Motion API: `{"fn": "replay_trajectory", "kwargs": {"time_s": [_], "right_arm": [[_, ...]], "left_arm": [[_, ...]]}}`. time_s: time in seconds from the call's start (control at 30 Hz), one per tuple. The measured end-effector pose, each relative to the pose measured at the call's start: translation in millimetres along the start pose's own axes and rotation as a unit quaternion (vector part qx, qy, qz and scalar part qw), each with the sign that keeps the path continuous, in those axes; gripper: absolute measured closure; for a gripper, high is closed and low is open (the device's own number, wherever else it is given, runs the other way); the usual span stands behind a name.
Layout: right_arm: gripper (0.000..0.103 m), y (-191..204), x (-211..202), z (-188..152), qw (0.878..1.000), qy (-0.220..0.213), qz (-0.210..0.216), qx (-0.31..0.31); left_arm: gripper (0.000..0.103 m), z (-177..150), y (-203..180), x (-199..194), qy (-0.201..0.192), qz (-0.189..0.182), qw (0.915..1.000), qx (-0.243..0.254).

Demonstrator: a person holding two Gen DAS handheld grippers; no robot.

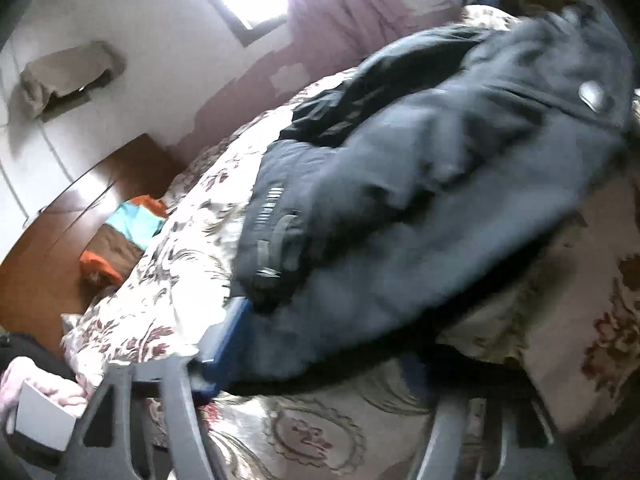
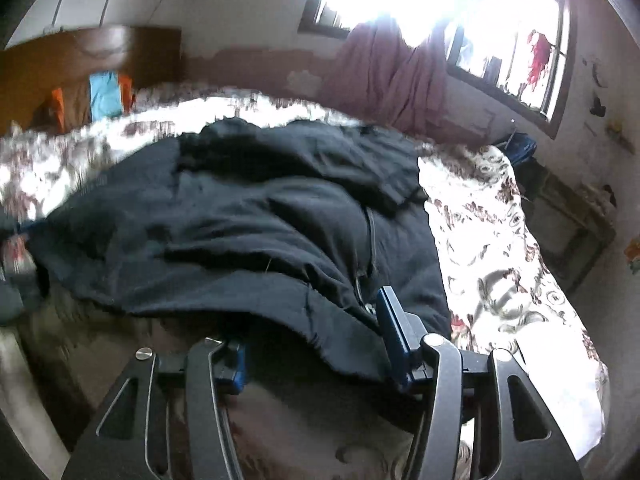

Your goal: Fold large clothes

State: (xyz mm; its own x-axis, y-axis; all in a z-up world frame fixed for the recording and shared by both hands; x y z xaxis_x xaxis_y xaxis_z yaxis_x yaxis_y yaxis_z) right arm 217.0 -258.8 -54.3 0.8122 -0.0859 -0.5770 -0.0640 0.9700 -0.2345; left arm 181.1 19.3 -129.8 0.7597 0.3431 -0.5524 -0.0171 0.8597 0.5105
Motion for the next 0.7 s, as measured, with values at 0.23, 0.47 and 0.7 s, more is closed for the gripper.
{"fn": "replay_trajectory", "kwargs": {"time_s": [0.23, 0.47, 0.7], "right_arm": [[0.048, -16, 17, -56, 0.995, 0.076, -0.036, -0.060], [0.085, -28, 18, -49, 0.998, 0.067, 0.008, 0.017], [0.095, -32, -31, -34, 0.998, -0.008, -0.007, 0.064]], "left_arm": [[0.073, 18, 20, -6, -0.058, -0.026, 0.9977, -0.023], [0.080, 25, 28, -8, -0.060, -0.046, 0.9964, -0.038], [0.091, 33, 39, -30, -0.090, -0.062, 0.9914, -0.072]]}}
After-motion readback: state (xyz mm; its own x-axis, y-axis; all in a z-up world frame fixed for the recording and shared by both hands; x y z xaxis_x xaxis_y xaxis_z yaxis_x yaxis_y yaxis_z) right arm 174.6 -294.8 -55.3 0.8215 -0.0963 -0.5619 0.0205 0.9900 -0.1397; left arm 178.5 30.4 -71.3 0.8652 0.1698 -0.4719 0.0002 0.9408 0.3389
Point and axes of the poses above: each gripper's, at about its wrist camera, not at the fingertips, and x roughly the way its jaws point, y to its left, z to its top, the point moved 9 cm from there along x, roughly the way its jaws point, and after that the axes turned 3 degrees about x, right-handed, at the moved point
